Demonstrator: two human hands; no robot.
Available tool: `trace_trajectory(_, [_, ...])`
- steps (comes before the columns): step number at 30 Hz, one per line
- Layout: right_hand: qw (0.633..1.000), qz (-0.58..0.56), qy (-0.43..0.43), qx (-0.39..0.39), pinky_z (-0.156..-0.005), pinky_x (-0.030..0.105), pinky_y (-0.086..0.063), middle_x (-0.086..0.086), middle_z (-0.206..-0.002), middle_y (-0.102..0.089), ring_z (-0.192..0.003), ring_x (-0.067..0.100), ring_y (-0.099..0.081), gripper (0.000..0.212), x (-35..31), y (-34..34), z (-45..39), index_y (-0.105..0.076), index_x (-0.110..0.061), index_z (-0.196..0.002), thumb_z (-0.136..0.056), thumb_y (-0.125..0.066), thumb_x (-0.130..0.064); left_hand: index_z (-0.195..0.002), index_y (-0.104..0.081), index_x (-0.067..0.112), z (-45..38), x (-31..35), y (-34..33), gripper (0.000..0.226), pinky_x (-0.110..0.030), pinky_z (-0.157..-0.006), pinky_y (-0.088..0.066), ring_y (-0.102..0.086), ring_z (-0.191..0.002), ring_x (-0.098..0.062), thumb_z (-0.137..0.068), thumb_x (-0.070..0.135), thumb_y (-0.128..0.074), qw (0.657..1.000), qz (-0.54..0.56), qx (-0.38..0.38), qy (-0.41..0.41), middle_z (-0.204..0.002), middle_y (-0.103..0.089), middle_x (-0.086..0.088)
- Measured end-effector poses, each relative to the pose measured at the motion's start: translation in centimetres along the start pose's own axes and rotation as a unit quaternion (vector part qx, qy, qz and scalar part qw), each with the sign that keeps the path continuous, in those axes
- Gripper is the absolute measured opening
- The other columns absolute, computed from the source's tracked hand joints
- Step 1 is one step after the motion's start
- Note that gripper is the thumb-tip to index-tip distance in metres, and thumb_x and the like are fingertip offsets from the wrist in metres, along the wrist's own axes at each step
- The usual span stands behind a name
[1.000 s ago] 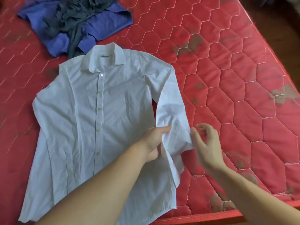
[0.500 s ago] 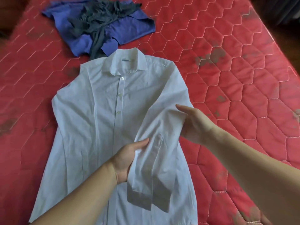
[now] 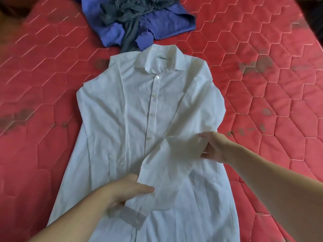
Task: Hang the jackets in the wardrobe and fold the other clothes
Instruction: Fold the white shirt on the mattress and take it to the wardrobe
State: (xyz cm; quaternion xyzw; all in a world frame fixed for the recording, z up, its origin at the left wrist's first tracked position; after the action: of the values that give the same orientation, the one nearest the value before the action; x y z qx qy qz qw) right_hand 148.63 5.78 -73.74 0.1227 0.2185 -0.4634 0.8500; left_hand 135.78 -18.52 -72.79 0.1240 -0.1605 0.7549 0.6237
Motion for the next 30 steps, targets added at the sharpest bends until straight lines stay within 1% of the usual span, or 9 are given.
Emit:
trace_trajectory(3, [1.0, -0.009, 0.002, -0.023, -0.074, 0.039, -0.056, 0.014, -0.1, -0.074, -0.09, 0.029, -0.07, 0.037, -0.4, -0.3, -0.2, -0.065, -0.006, -0.114, -0.093, -0.056, -0.036, -0.113, -0.07, 0.01, 0.4, -1.1, -0.9, 0.034, -0.038, -0.094, -0.054, -0.07, -0.102, -0.023, -0.081, 0.018, -0.078, 0.996, -0.038, -0.072, 0.025, -0.107, -0.074, -0.006])
trace_trajectory(7, [0.991, -0.121, 0.043, -0.027, -0.087, 0.044, -0.052, 0.011, -0.099, -0.075, -0.099, 0.028, -0.068, 0.043, -3.9, 0.3, -0.5, -0.066, -0.01, -0.111, -0.091, -0.056, -0.047, -0.12, -0.066, 0.009, 0.4, -1.1, -2.4, 0.036, -0.036, -0.091, -0.054, -0.067, -0.11, -0.026, -0.085, 0.009, -0.072, 0.99, 0.045, -0.134, 0.012, -0.117, -0.07, -0.011])
trace_trajectory(10, [0.978, -0.197, 0.068, -0.033, -0.09, 0.047, -0.049, 0.011, -0.106, -0.073, -0.103, 0.028, -0.068, 0.048, -6.0, 1.3, -1.5, -0.065, -0.011, -0.117, -0.092, -0.051, -0.05, -0.12, -0.067, 0.014, -1.1, -1.6, -2.2, 0.036, -0.036, -0.098, -0.051, -0.067, -0.108, -0.019, -0.085, 0.016, -0.074, 0.996, 0.013, -0.09, -0.003, -0.115, -0.072, -0.002])
trace_trajectory(13, [0.967, -0.237, 0.089, -0.02, -0.088, 0.045, -0.051, 0.012, -0.108, -0.073, -0.1, 0.027, -0.07, 0.042, -7.7, 2.6, -2.6, -0.06, -0.01, -0.123, -0.096, -0.047, -0.039, -0.119, -0.067, 0.02, -2.4, -2.4, -2.5, 0.033, -0.032, -0.1, -0.05, -0.068, -0.106, -0.012, -0.086, 0.022, -0.073, 0.998, -0.009, -0.07, -0.004, -0.112, -0.073, 0.005])
trace_trajectory(18, [0.958, -0.244, 0.151, -0.003, -0.094, 0.045, -0.049, 0.009, -0.117, -0.07, -0.109, 0.027, -0.066, 0.035, -10.6, 4.5, -3.8, -0.061, -0.015, -0.125, -0.099, -0.04, -0.026, -0.11, -0.07, 0.019, -4.0, -3.5, -2.4, 0.025, -0.032, -0.092, -0.054, -0.071, -0.097, -0.012, -0.087, 0.028, -0.072, 1.0, -0.01, -0.025, 0.004, -0.102, -0.075, 0.005])
trace_trajectory(22, [0.976, -0.162, 0.136, 0.053, -0.078, 0.043, -0.055, 0.007, -0.113, -0.071, -0.098, 0.026, -0.069, 0.028, -9.8, 5.7, -4.3, -0.062, -0.014, -0.119, -0.094, -0.05, -0.021, -0.101, -0.071, 0.011, -4.5, -3.9, -2.2, 0.02, -0.038, -0.074, -0.06, -0.071, -0.077, -0.016, -0.086, 0.024, -0.073, 0.999, -0.034, 0.004, 0.003, -0.085, -0.075, -0.002])
trace_trajectory(25, [0.989, -0.042, 0.108, 0.096, -0.074, 0.042, -0.057, 0.006, -0.091, -0.068, -0.079, 0.026, -0.067, 0.017, -6.5, 5.7, -3.5, -0.066, -0.013, -0.098, -0.089, -0.065, -0.028, -0.097, -0.071, 0.012, -4.5, -3.7, -2.1, 0.018, -0.038, -0.073, -0.06, -0.072, -0.077, -0.017, -0.086, 0.026, -0.073, 0.999, -0.039, 0.017, 0.0, -0.085, -0.076, -0.003])
trace_trajectory(28, [0.994, 0.069, 0.074, 0.042, -0.063, 0.038, -0.058, 0.012, -0.079, -0.069, -0.066, 0.027, -0.067, 0.026, -1.7, 3.3, -1.8, -0.066, -0.007, -0.096, -0.086, -0.07, -0.031, -0.099, -0.072, 0.018, -4.3, -3.6, -2.3, 0.021, -0.043, -0.083, -0.059, -0.073, -0.086, -0.019, -0.084, 0.032, -0.074, 0.998, -0.06, 0.017, -0.004, -0.091, -0.077, 0.0])
trace_trajectory(30, [0.995, 0.094, 0.032, -0.014, -0.061, 0.037, -0.059, 0.015, -0.083, -0.074, -0.069, 0.028, -0.071, 0.028, 2.0, 1.5, -0.5, -0.067, -0.003, -0.101, -0.086, -0.07, -0.027, -0.1, -0.072, 0.019, -4.1, -3.6, -2.3, 0.022, -0.045, -0.087, -0.057, -0.073, -0.089, -0.021, -0.084, 0.033, -0.074, 0.997, -0.07, 0.014, -0.004, -0.093, -0.076, 0.0])
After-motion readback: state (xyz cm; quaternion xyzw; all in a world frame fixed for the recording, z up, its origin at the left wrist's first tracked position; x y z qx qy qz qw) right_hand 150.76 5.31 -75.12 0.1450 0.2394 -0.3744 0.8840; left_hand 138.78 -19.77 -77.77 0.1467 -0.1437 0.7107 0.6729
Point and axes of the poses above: each hand's wrist, its own z-axis away from the middle knuckle, its own y-axis out of the back of the hand, x = y × z, the point moved 10 cm from there along -z, towards the middle knuckle
